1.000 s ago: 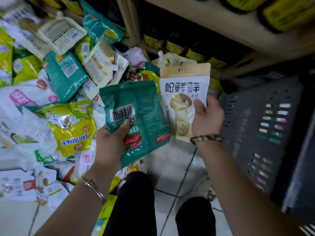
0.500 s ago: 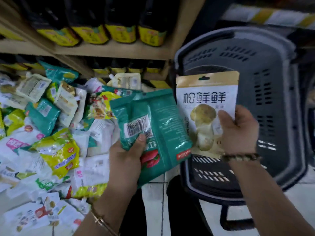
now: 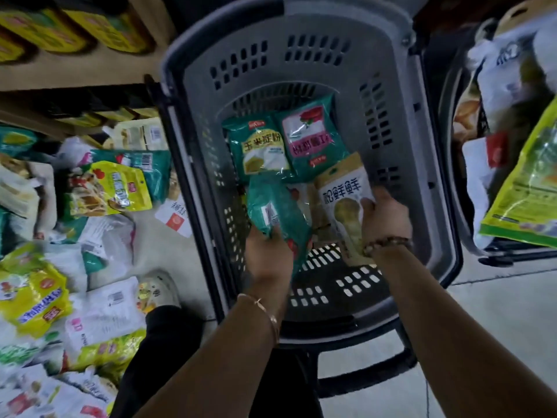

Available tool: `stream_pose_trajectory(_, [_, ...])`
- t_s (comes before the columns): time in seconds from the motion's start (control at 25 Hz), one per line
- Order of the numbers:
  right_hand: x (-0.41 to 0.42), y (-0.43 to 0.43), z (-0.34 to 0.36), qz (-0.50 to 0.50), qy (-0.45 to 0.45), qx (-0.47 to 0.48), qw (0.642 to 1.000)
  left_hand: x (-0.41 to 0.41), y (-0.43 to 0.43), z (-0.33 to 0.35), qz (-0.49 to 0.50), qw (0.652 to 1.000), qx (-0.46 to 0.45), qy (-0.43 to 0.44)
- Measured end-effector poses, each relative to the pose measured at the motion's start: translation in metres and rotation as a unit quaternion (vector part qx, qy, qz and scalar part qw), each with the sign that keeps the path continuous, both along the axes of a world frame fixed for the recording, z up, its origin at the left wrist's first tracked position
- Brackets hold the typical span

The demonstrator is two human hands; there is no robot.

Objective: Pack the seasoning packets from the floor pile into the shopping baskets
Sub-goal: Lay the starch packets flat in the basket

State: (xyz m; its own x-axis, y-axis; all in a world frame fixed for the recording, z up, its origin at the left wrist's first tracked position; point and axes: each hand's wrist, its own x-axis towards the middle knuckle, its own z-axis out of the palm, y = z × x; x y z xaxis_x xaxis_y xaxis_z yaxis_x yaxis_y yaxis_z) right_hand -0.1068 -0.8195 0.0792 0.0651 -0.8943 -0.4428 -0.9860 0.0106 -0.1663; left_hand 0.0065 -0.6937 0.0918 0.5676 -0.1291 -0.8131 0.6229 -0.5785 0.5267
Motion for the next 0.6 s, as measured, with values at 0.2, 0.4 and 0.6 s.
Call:
stream_pose_trajectory(0.2, [-0.006,-0.014,-0.077,-0.033,-0.006,0.081,0.996,-0.026,-0.014,-0.076,0.111,0.983,0.064,0.132])
stream_pose_trajectory(0.4, [-0.012,-0.017,-0.134,-0.034,-0.024,0.108,0.993,-0.019,-0.009,-0.130,0.098,0.988,0.073,0.092])
stream_pose_trajectory(0.6, [-0.020,-0.009,-0.154,-0.069,-0.014,0.070,0.995,-0.008,0.000,-0.146,0.093,0.984,0.088,0.126])
